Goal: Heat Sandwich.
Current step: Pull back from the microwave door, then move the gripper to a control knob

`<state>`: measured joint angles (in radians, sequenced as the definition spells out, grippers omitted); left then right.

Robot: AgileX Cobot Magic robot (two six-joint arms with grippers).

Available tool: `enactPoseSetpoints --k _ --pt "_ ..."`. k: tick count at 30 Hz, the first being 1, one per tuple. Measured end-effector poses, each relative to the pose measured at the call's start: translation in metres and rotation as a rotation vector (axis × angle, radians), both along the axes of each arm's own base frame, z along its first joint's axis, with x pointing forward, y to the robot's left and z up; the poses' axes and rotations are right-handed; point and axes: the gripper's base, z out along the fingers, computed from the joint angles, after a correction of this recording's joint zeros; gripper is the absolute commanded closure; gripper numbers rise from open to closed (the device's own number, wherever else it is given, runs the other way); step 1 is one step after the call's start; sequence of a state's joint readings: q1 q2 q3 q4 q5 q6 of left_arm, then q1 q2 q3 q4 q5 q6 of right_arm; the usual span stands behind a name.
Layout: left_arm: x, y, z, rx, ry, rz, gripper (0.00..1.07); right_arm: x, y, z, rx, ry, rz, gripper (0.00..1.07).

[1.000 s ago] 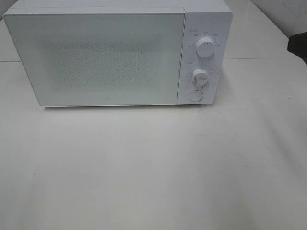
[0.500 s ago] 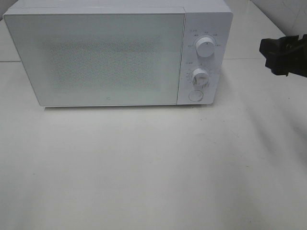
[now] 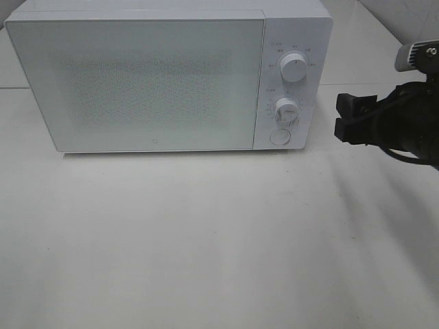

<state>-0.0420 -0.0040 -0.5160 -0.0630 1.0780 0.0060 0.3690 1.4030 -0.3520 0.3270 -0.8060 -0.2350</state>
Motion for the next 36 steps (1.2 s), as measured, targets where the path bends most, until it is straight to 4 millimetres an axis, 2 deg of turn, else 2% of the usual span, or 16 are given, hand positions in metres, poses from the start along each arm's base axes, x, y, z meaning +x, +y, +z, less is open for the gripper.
enactPoseSetpoints --k 13,21,30,36 --pt "0.0 0.0 0.0 0.0 0.0 0.0 0.08 -0.002 0.033 -0.021 0.011 -0.049 -0.023 0.31" --pt "0.0 0.0 0.0 0.0 0.0 0.0 0.08 -0.012 0.053 -0.035 0.0 -0.08 -0.059 0.31" --pt "0.0 0.0 0.0 0.0 0.0 0.0 0.08 -0.024 0.068 -0.049 -0.014 -0.027 -0.066 0.31" --pt "0.0 0.0 0.0 0.0 0.0 0.0 0.08 -0.028 0.076 -0.05 0.007 -0.017 -0.091 0.31"
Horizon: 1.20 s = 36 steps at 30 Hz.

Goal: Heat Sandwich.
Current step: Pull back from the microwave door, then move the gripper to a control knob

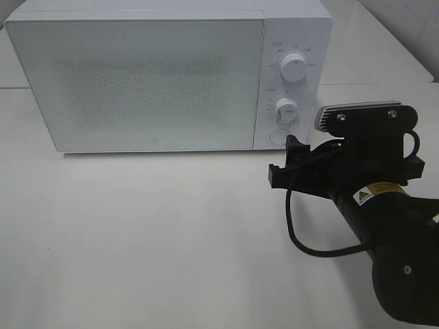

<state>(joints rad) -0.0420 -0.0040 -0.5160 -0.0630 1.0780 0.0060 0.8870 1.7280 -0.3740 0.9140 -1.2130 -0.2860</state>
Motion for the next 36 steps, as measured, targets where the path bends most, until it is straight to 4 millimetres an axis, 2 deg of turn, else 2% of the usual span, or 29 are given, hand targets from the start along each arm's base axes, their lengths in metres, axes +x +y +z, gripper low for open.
enactPoseSetpoints --k 23,27,33,36 --pt "0.0 0.0 0.0 0.0 0.0 0.0 0.08 0.001 0.001 0.001 0.008 -0.001 -0.013 0.31" --pt "0.0 0.0 0.0 0.0 0.0 0.0 0.08 0.012 -0.002 0.0 0.004 -0.012 -0.031 0.31" --pt "0.0 0.0 0.0 0.0 0.0 0.0 0.08 0.04 0.005 -0.008 -0.026 -0.032 -0.001 0.31" --pt "0.0 0.0 0.0 -0.005 0.001 0.003 0.08 0.046 0.006 -0.009 -0.027 -0.039 0.0 0.31"
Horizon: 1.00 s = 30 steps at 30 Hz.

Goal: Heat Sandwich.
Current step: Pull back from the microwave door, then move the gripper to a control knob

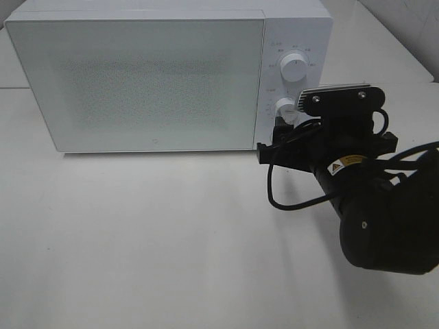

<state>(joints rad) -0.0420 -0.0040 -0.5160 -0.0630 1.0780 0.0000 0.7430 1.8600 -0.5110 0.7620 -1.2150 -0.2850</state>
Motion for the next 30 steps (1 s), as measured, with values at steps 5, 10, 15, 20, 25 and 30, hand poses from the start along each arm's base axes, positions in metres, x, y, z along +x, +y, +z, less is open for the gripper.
enactPoseSetpoints --k 5,10,15,20,25,30 --pt "0.0 0.0 0.0 0.005 -0.001 -0.003 0.08 0.016 0.003 -0.003 -0.003 -0.013 0.001 0.31" --pt "0.0 0.0 0.0 0.005 -0.001 -0.003 0.08 0.033 0.002 -0.007 -0.002 -0.025 -0.009 0.31" --pt "0.0 0.0 0.0 0.005 -0.001 -0.003 0.08 0.045 0.005 -0.012 0.003 -0.02 -0.011 0.31" --pt "0.0 0.0 0.0 0.005 -0.001 -0.003 0.08 0.057 0.01 -0.021 -0.002 -0.002 0.003 0.31" --pt "0.0 0.0 0.0 0.005 -0.001 -0.003 0.08 0.069 0.009 -0.027 -0.003 0.005 -0.008 0.31" --pt "0.0 0.0 0.0 0.005 -0.001 -0.003 0.08 0.072 0.008 -0.029 0.001 0.008 -0.021 0.31"
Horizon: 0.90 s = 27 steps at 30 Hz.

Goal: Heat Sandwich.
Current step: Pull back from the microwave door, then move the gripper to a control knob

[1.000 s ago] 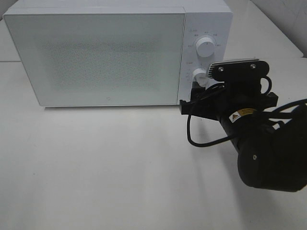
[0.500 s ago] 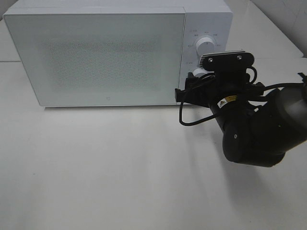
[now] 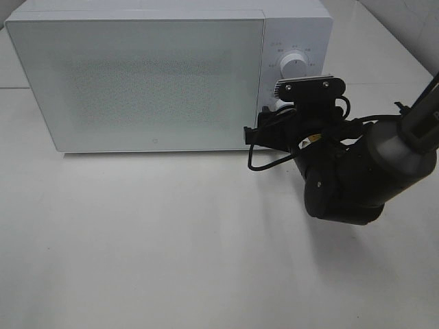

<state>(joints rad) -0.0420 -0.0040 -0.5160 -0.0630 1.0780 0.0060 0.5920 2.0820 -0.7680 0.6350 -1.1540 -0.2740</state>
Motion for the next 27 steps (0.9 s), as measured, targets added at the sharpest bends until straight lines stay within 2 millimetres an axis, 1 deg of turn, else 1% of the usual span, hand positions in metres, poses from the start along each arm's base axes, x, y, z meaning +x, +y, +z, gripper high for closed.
enactPoseSetpoints --k 22,26,27 --pt "0.0 0.0 0.0 0.0 0.0 0.0 0.08 -0.0016 0.004 -0.0021 0.025 0.013 0.0 0.33" --pt "0.0 0.0 0.0 0.0 0.0 0.0 0.08 -0.0013 0.0035 -0.0011 0.028 0.002 -0.006 0.38" --pt "0.0 0.0 0.0 0.0 0.0 0.0 0.08 -0.0013 0.0035 -0.0011 0.028 0.002 -0.006 0.38"
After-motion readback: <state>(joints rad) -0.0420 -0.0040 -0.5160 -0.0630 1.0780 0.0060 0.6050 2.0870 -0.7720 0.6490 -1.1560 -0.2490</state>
